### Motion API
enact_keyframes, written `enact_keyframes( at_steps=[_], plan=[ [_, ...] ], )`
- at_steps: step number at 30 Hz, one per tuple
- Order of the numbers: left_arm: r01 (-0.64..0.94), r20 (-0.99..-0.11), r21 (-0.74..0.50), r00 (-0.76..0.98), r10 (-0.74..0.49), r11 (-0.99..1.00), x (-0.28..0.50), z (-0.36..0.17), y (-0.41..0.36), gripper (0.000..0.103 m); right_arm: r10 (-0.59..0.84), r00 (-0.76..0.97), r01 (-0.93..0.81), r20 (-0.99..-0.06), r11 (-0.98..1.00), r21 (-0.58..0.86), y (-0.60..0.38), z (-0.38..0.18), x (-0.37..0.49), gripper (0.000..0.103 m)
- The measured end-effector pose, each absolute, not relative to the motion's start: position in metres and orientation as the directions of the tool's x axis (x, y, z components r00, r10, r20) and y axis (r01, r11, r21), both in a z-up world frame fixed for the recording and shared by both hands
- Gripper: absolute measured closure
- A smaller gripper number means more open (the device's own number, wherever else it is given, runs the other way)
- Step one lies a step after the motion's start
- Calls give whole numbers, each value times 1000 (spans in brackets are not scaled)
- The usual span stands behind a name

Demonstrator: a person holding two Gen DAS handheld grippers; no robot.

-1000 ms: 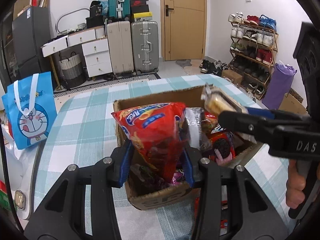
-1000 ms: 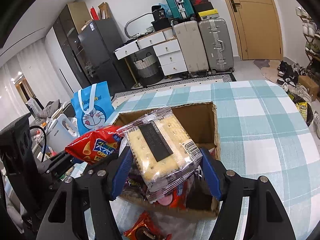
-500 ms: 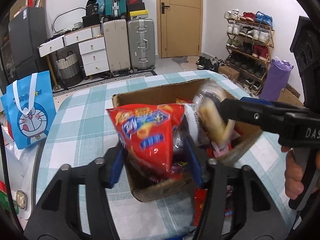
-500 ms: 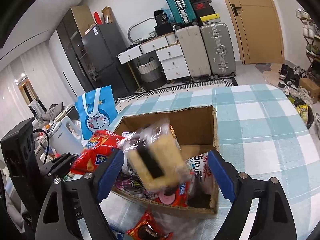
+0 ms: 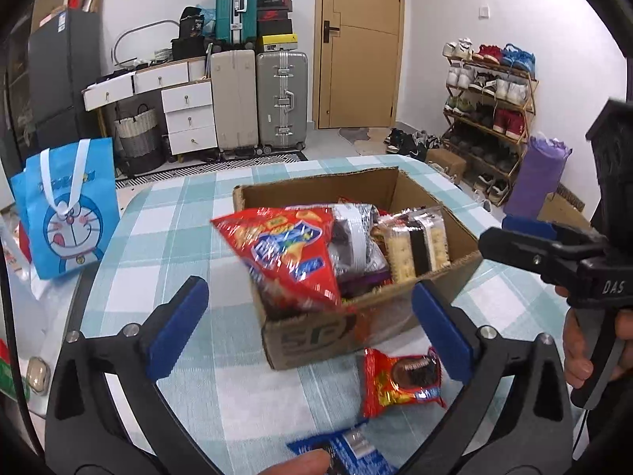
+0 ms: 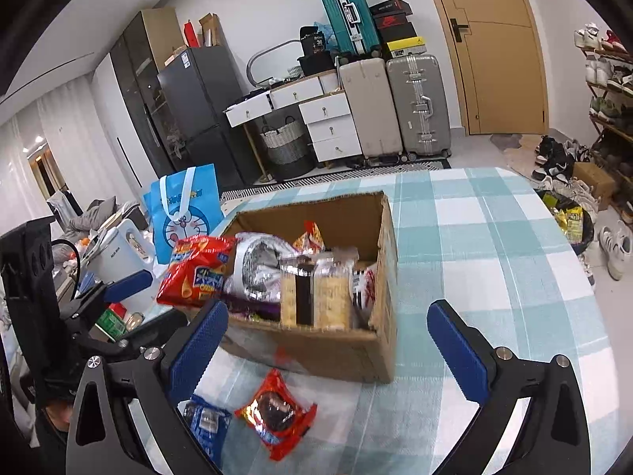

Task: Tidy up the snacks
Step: 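Lower both packets into the box and open both grippers, then move both open grippers back toward the blue and red Oreo packets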

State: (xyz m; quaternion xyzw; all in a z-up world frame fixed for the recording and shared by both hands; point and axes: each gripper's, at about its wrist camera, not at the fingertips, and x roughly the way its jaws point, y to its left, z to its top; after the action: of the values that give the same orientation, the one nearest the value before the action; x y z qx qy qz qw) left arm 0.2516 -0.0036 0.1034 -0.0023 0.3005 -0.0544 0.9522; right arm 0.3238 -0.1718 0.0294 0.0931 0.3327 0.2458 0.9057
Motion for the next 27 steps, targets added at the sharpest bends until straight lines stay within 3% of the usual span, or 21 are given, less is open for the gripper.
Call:
enact_keyframes(
  at_steps=[14,27],
  plan=[
    [42,-602,-90,794,-88,995,178,84,24,0,468,591,-373,-657,881,292,-158,-14,283,1],
    [0,-648,-86,759,-56,996,171,58,29,0,461,532,-395,-710,877,274,-135,-44,281,1]
  ],
)
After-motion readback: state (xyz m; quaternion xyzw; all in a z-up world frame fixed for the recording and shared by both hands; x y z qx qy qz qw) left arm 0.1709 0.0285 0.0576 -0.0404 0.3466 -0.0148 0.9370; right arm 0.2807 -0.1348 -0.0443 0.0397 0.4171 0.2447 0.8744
